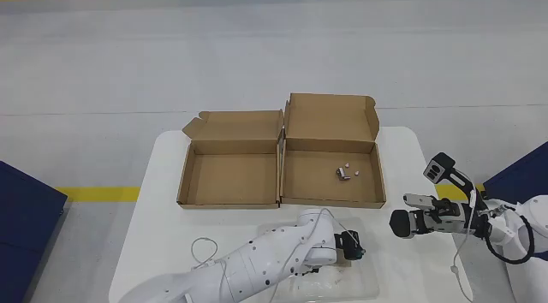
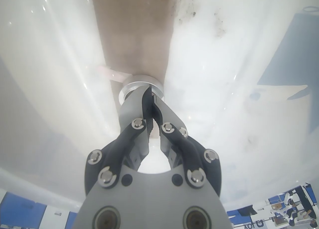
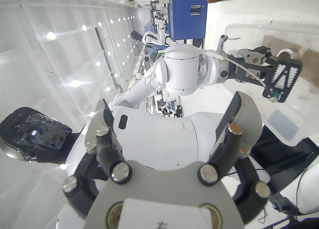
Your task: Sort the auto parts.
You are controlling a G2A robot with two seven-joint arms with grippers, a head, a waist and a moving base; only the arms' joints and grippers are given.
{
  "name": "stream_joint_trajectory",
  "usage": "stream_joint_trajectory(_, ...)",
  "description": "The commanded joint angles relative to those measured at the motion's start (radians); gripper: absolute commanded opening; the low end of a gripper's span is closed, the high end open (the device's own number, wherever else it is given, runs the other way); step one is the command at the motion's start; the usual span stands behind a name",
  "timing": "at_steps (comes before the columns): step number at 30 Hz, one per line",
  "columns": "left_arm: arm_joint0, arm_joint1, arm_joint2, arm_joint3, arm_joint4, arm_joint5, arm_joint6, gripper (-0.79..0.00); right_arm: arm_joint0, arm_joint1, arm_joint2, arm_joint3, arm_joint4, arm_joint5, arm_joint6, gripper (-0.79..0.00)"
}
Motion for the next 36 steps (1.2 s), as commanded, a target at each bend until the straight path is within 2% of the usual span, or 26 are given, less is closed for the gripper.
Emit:
stream_joint_trajectory(1,-0.006,0.003,0.003,-0.004,-0.014,-0.003,0.003,-0.785,0.0,0.0,0.0,0.0,0.0,0.0,0.0,0.0)
stream_joint_trajectory(18,-0.074,0.024,0.106,-0.022,-0.157,-0.044,0.044,-0.785,0.0,0.0,0.0,0.0,0.0,0.0,0.0,0.0)
stream_joint_trajectory(25,-0.098,0.041,0.075,-0.06,-0.159,-0.01,0.033,-0.785,0.0,0.0,0.0,0.0,0.0,0.0,0.0,0.0)
stream_joint_trajectory(26,-0.098,0.045,0.068,-0.068,-0.159,-0.007,0.027,-0.671,0.0,0.0,0.0,0.0,0.0,0.0,0.0,0.0)
stream_joint_trajectory(30,-0.088,0.061,0.051,-0.091,-0.153,0.003,0.008,-0.582,0.0,0.0,0.0,0.0,0.0,0.0,0.0,0.0)
stream_joint_trajectory(33,-0.076,0.068,0.045,-0.088,-0.15,0.003,0.008,-0.529,0.0,0.0,0.0,0.0,0.0,0.0,0.0,0.0)
stream_joint_trajectory(36,-0.068,0.07,0.041,-0.083,-0.148,-0.005,0.018,-0.542,0.0,0.0,0.0,0.0,0.0,0.0,0.0,0.0)
